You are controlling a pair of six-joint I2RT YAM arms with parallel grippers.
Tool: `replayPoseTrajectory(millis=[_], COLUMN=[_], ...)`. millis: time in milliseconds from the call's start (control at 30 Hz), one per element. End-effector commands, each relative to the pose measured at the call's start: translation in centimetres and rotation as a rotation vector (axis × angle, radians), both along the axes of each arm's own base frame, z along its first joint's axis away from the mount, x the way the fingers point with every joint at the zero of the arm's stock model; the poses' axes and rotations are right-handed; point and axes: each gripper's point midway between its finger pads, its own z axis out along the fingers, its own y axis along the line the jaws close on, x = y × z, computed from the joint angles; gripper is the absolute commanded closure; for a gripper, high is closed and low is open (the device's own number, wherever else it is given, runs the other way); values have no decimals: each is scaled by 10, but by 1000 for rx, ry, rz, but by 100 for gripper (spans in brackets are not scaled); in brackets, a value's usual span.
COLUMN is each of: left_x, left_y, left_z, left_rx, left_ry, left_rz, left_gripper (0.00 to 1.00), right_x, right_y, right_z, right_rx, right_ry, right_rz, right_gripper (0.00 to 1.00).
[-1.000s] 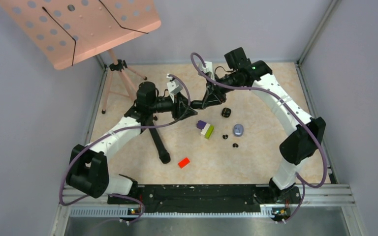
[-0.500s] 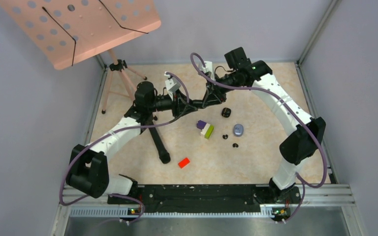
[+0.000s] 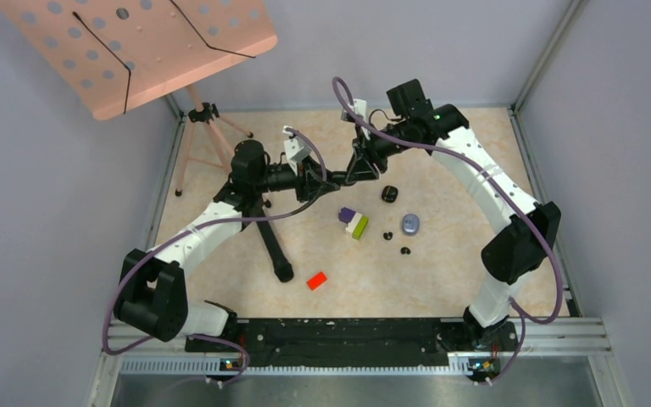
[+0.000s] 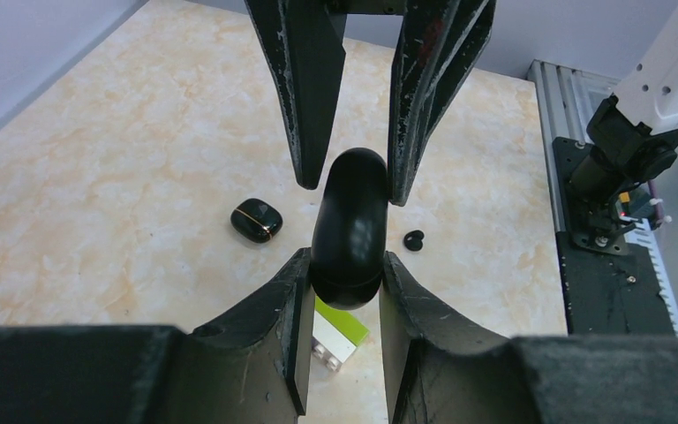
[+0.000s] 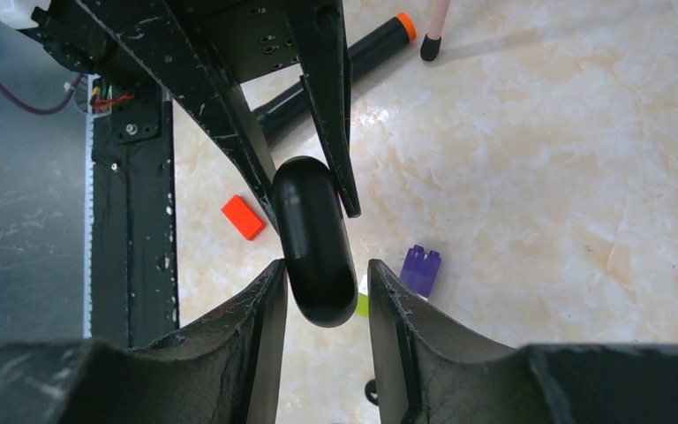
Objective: Insert the wireless bluetooth earbuds into the charging case
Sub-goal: Open the charging case, then pick up the earbud from the center of the board.
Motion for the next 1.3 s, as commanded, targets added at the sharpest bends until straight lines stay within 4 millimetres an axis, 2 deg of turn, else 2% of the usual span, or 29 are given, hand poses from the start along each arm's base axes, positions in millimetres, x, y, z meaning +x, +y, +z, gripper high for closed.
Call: replayPoseTrajectory(millis=[0, 233, 400, 633, 767, 867, 900, 1000, 1167, 1267], left_x=[-8, -8, -6, -1, 2, 2, 2, 3, 5, 4], left_y=[-4, -4, -4, -3, -1, -1, 0, 2, 11, 18], left_z=[13, 12, 11, 4, -2, -3, -2, 3, 8, 5], left_rx=[-11, -10, -8, -4, 0, -10, -14, -23, -50, -50], left_ry=[-137, -136, -123, -84, -65, -30, -27, -16, 61, 89], left_rz=[-78, -83, -73, -35, -7, 8, 12, 30, 80, 103], left_gripper=[100, 100, 100, 100, 100, 100, 100, 100, 100, 100], right_x=[22, 34, 34, 32, 27, 24, 23, 19, -18, -37], right_y=[3, -3, -3, -4, -11, -26, -34, -58, -96, -114], right_z=[20, 24, 23, 34, 58, 73, 72, 47, -32, -81], right_rx=[71, 82, 86, 104, 136, 148, 137, 53, -148, -256], right_ry=[-8, -5, 0, -13, -45, -66, -69, -81, -113, -36], right_rz=[-65, -104, -105, -108, -124, -163, -179, -221, -151, -140], right_gripper=[62, 63, 63, 63, 62, 61, 61, 62, 67, 73])
